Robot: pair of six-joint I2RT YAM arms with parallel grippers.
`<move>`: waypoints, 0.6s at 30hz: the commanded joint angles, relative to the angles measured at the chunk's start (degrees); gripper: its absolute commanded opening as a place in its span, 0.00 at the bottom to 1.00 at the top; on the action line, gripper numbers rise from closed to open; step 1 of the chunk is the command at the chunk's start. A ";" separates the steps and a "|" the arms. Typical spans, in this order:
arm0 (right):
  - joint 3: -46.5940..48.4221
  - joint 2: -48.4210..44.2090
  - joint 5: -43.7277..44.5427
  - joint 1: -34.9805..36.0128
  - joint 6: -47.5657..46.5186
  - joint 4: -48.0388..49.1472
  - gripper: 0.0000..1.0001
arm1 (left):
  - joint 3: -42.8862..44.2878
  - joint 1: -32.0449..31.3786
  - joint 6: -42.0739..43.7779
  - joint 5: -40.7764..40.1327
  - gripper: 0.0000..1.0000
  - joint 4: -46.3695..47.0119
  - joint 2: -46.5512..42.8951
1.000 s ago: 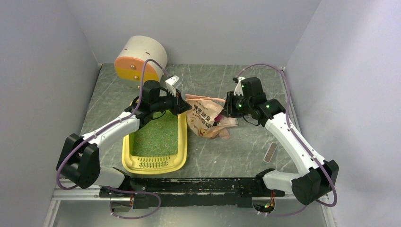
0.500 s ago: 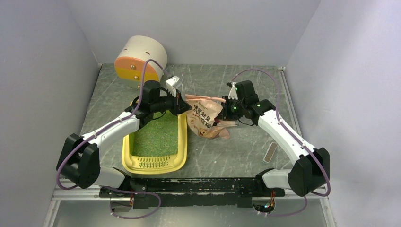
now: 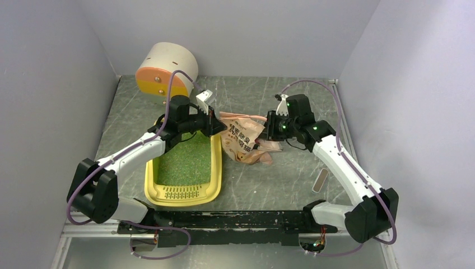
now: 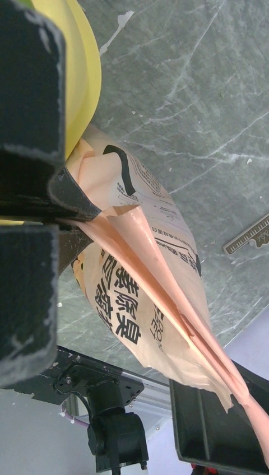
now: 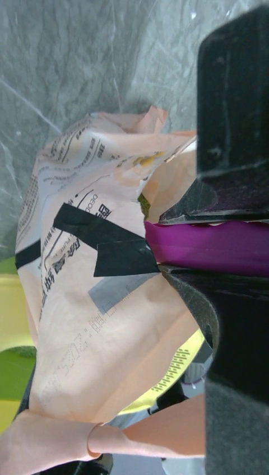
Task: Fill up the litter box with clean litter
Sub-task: 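Scoop the cat litter from the cat litter bag.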
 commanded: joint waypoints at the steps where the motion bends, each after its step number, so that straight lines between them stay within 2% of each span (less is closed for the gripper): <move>1: 3.61 -0.23 7.47 -0.02 -3.35 -5.41 0.00 | 1.12 -0.61 -0.32 1.85 0.05 1.27 -1.30; 6: 1.68 2.01 6.63 0.37 -3.97 -5.57 0.00 | 0.73 -0.60 -0.56 2.11 0.05 1.86 -0.95; 13: -1.70 5.91 -2.24 1.06 0.03 4.03 0.00 | 0.52 -0.61 -1.36 2.05 0.05 1.97 -0.65; 18: -4.00 6.13 -4.89 1.05 3.56 10.91 0.00 | -0.39 -0.61 -2.46 1.70 0.05 3.46 -1.18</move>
